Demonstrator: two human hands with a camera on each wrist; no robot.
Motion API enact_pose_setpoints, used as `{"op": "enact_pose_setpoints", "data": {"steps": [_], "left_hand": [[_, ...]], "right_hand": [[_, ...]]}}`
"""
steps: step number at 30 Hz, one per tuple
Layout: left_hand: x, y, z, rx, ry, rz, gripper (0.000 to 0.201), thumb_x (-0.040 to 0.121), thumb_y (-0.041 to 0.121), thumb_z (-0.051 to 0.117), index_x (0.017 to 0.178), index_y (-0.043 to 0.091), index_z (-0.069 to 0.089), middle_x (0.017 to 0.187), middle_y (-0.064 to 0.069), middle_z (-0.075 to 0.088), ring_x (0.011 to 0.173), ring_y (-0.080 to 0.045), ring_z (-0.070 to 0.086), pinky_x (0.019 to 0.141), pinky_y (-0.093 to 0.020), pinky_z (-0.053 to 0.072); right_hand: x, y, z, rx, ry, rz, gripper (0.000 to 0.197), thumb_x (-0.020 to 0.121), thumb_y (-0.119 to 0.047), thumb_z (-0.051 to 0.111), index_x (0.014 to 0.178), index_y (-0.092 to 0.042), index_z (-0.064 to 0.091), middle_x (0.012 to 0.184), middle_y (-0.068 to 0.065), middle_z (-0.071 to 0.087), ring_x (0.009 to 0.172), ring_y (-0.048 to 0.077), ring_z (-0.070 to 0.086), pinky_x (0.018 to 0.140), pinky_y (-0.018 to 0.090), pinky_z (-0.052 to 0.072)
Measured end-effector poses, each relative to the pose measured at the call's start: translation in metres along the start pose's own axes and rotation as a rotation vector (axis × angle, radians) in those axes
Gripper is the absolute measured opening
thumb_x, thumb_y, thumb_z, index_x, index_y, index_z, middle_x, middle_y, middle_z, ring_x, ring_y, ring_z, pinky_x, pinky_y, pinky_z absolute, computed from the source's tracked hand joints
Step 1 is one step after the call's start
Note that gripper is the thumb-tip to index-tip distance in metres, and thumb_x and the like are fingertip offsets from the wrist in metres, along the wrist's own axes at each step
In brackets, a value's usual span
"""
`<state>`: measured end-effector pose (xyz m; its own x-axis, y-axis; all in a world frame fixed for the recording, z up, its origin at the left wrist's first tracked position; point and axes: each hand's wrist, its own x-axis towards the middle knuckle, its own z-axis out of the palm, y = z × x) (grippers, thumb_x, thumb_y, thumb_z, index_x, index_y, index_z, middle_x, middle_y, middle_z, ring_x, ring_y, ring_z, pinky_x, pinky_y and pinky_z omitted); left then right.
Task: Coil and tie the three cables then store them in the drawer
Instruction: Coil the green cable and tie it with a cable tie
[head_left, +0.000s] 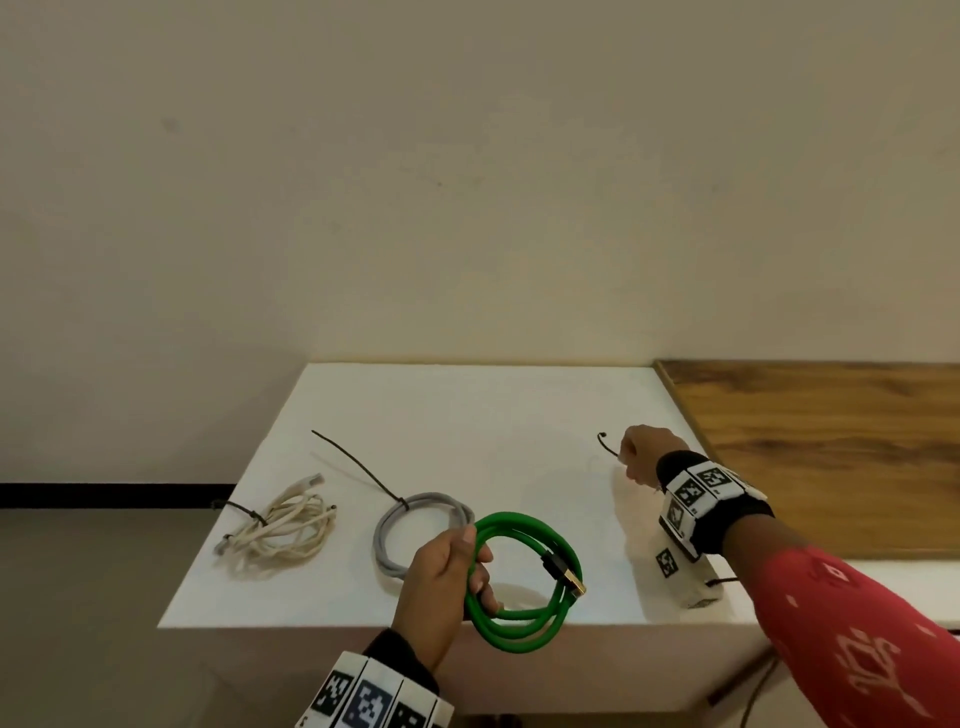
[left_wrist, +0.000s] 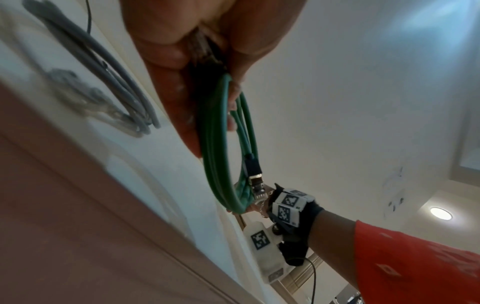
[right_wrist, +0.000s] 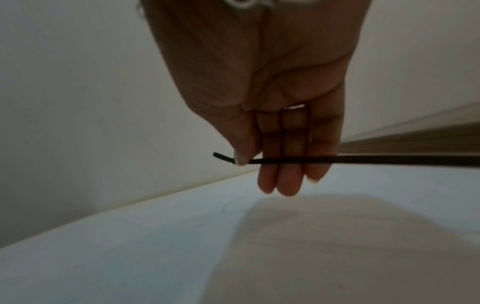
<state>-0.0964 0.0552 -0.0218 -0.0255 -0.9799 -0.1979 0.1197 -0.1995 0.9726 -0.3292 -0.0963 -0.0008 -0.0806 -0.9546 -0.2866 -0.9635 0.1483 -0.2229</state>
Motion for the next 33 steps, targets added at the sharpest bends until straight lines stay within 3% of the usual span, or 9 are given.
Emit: {"op": "enact_pose_setpoints", "data": {"steps": [2, 6, 15, 18, 19, 21, 26, 27, 33], "left_hand": [[-0.005, 0.001, -0.002, 0.001, 0.019, 0.009, 0.036, 0.099, 0.02, 0.03, 0.073, 0.005, 0.049, 0.043, 0.004, 0.042, 0.038, -0.012, 0.049, 0.046, -0.024, 0.049], [-0.016, 0.004, -0.004, 0.008, 0.059, 0.033, 0.036, 0.098, 0.021, 0.031, 0.071, 0.007, 0.05, 0.039, 0.005, 0.042, 0.035, -0.01, 0.049, 0.054, -0.031, 0.046], [-0.053, 0.026, 0.005, 0.121, 0.087, 0.107, 0.037, 0.099, 0.023, 0.03, 0.069, 0.011, 0.048, 0.05, -0.002, 0.039, 0.038, -0.012, 0.046, 0.045, -0.021, 0.04], [-0.066, 0.029, 0.007, 0.198, 0.078, 0.138, 0.037, 0.099, 0.025, 0.03, 0.07, 0.013, 0.049, 0.05, 0.0, 0.04, 0.037, -0.01, 0.048, 0.049, -0.023, 0.04], [-0.07, 0.03, 0.009, 0.213, 0.068, 0.146, 0.036, 0.099, 0.026, 0.03, 0.071, 0.013, 0.049, 0.05, -0.001, 0.04, 0.037, -0.01, 0.048, 0.048, -0.023, 0.04], [-0.076, 0.029, 0.011, 0.234, 0.05, 0.152, 0.034, 0.099, 0.027, 0.03, 0.073, 0.013, 0.048, 0.052, -0.002, 0.04, 0.037, -0.01, 0.048, 0.047, -0.022, 0.04], [-0.089, 0.028, 0.015, 0.212, 0.07, 0.162, 0.017, 0.098, 0.023, 0.037, 0.105, 0.008, 0.039, 0.058, -0.003, 0.045, 0.037, -0.006, 0.048, 0.041, -0.017, 0.041], [-0.091, 0.028, 0.015, 0.207, 0.077, 0.163, 0.019, 0.098, 0.021, 0.037, 0.11, 0.007, 0.037, 0.059, -0.002, 0.046, 0.035, -0.001, 0.048, 0.04, -0.014, 0.041], [-0.096, 0.031, 0.016, 0.264, 0.076, 0.208, 0.016, 0.098, 0.021, 0.037, 0.086, 0.011, 0.041, 0.058, -0.002, 0.046, 0.03, 0.003, 0.046, 0.037, -0.009, 0.037]], "right_hand": [[-0.027, -0.008, -0.006, 0.121, 0.047, -0.111, 0.024, 0.089, -0.007, 0.047, 0.067, -0.017, 0.047, 0.089, 0.011, 0.066, 0.078, 0.025, 0.064, 0.069, 0.028, 0.048], [-0.11, -0.031, -0.013, 0.193, 0.184, -0.372, 0.01, 0.088, -0.011, 0.055, 0.087, -0.011, 0.065, 0.078, 0.002, 0.061, 0.071, 0.018, 0.056, 0.069, 0.027, 0.046], [-0.223, -0.069, 0.019, -0.296, 0.227, -0.634, 0.021, 0.092, -0.021, 0.043, 0.103, -0.014, 0.06, 0.106, 0.007, 0.06, 0.091, 0.028, 0.06, 0.071, 0.032, 0.043], [-0.233, -0.077, 0.02, -0.481, 0.312, -0.618, 0.023, 0.053, -0.023, 0.08, 0.064, -0.016, 0.061, 0.066, 0.003, 0.063, 0.047, 0.02, 0.058, 0.039, 0.022, 0.02], [-0.234, -0.077, 0.021, -0.502, 0.344, -0.605, 0.034, 0.034, -0.023, 0.086, 0.051, -0.019, 0.057, 0.052, -0.002, 0.058, 0.033, 0.016, 0.05, 0.036, 0.021, 0.011], [-0.231, -0.078, 0.024, -0.495, 0.42, -0.62, 0.039, 0.02, -0.018, 0.086, 0.046, -0.02, 0.055, 0.044, 0.0, 0.053, 0.026, 0.014, 0.043, 0.038, 0.02, 0.01], [-0.25, -0.084, 0.026, -0.522, 0.626, -0.769, 0.005, 0.052, -0.013, 0.062, 0.049, -0.018, 0.062, 0.046, 0.0, 0.053, 0.027, 0.013, 0.044, 0.032, 0.02, 0.015], [-0.251, -0.082, 0.03, -0.506, 0.681, -0.809, 0.016, 0.06, -0.013, 0.051, 0.051, -0.018, 0.063, 0.046, 0.0, 0.054, 0.027, 0.013, 0.044, 0.029, 0.019, 0.02], [-0.251, -0.076, 0.044, -0.461, 1.008, -0.95, 0.039, 0.09, -0.001, 0.012, 0.071, -0.014, 0.044, 0.048, 0.002, 0.055, 0.031, 0.013, 0.045, 0.031, 0.017, 0.031]]}}
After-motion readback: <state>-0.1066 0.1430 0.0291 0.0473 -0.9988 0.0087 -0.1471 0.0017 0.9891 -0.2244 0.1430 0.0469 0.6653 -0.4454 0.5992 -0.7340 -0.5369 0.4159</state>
